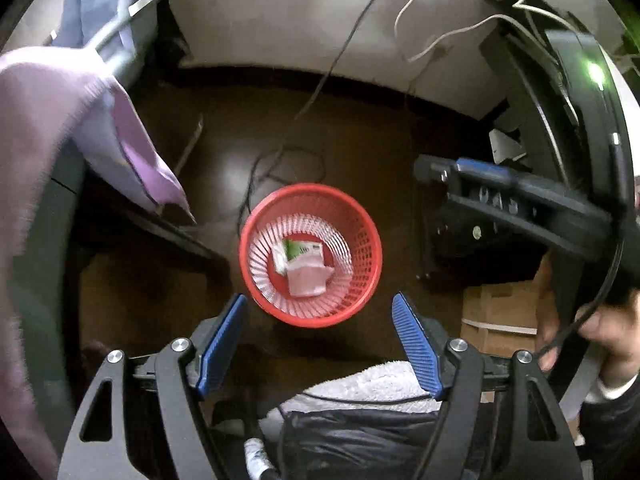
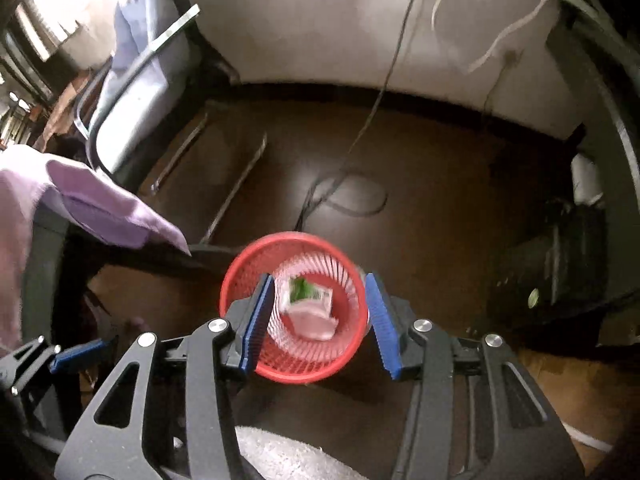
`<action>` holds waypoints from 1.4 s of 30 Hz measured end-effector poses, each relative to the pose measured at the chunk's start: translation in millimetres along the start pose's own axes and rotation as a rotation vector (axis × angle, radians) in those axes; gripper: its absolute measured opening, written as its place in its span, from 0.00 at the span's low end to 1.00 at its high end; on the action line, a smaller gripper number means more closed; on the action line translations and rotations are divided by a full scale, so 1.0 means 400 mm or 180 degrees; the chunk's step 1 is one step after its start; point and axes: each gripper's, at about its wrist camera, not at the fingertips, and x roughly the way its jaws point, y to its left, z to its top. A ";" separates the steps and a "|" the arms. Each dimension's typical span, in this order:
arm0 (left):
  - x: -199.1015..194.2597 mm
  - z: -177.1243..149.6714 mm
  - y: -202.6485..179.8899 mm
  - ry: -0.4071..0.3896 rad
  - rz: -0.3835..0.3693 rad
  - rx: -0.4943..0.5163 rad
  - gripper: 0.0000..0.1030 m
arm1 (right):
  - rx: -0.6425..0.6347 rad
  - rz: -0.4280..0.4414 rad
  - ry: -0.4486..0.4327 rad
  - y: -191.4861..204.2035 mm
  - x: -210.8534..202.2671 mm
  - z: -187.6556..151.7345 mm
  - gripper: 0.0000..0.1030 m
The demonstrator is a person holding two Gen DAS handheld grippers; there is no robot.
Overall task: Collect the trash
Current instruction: 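Raise both tools back over the table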
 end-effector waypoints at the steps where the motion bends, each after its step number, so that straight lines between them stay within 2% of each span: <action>1: -0.034 -0.004 -0.006 -0.0116 0.0062 0.0033 0.71 | -0.0042 -0.0027 -0.0099 0.012 -0.031 0.011 0.48; 5: -0.151 -0.027 -0.003 -0.0505 0.0305 0.0007 0.71 | -0.0213 -0.0032 -0.0413 0.064 -0.130 0.034 0.51; 8: -0.256 -0.051 0.028 -0.0769 0.0474 -0.0154 0.72 | -0.0352 0.0012 -0.0643 0.115 -0.200 0.042 0.55; 10: -0.329 -0.081 0.070 -0.0923 0.0598 -0.0367 0.74 | -0.0449 0.0093 -0.0743 0.156 -0.238 0.042 0.56; 14: -0.435 -0.155 0.147 -0.1143 0.0668 -0.0835 0.77 | -0.0621 0.0283 -0.0838 0.249 -0.286 0.024 0.60; 16: -0.501 -0.201 0.192 -0.1303 0.0813 -0.1025 0.78 | -0.0746 0.0411 -0.0851 0.306 -0.300 0.009 0.61; 23: -0.626 -0.367 0.353 -0.1514 0.1257 -0.1744 0.79 | -0.1230 0.0715 -0.0817 0.512 -0.328 -0.055 0.64; 27: -0.670 -0.469 0.435 -0.1546 0.1569 -0.2124 0.79 | -0.1460 0.0915 -0.0724 0.624 -0.328 -0.092 0.64; 30: -0.703 -0.553 0.487 -0.1560 0.1712 -0.2365 0.79 | -0.1680 0.1048 -0.0701 0.716 -0.337 -0.125 0.64; 33: -0.715 -0.600 0.537 -0.1533 0.1947 -0.2611 0.79 | -0.1842 0.1156 -0.0669 0.781 -0.341 -0.154 0.64; 36: -0.728 -0.644 0.583 -0.1546 0.2047 -0.2806 0.79 | -0.1975 0.1243 -0.0620 0.838 -0.344 -0.189 0.64; 40: -0.755 -0.684 0.633 -0.1557 0.2305 -0.2929 0.79 | -0.2121 0.1332 -0.0522 0.902 -0.331 -0.208 0.64; 42: -0.766 -0.704 0.664 -0.1545 0.2356 -0.3016 0.79 | -0.2155 0.1356 -0.0500 0.922 -0.327 -0.213 0.64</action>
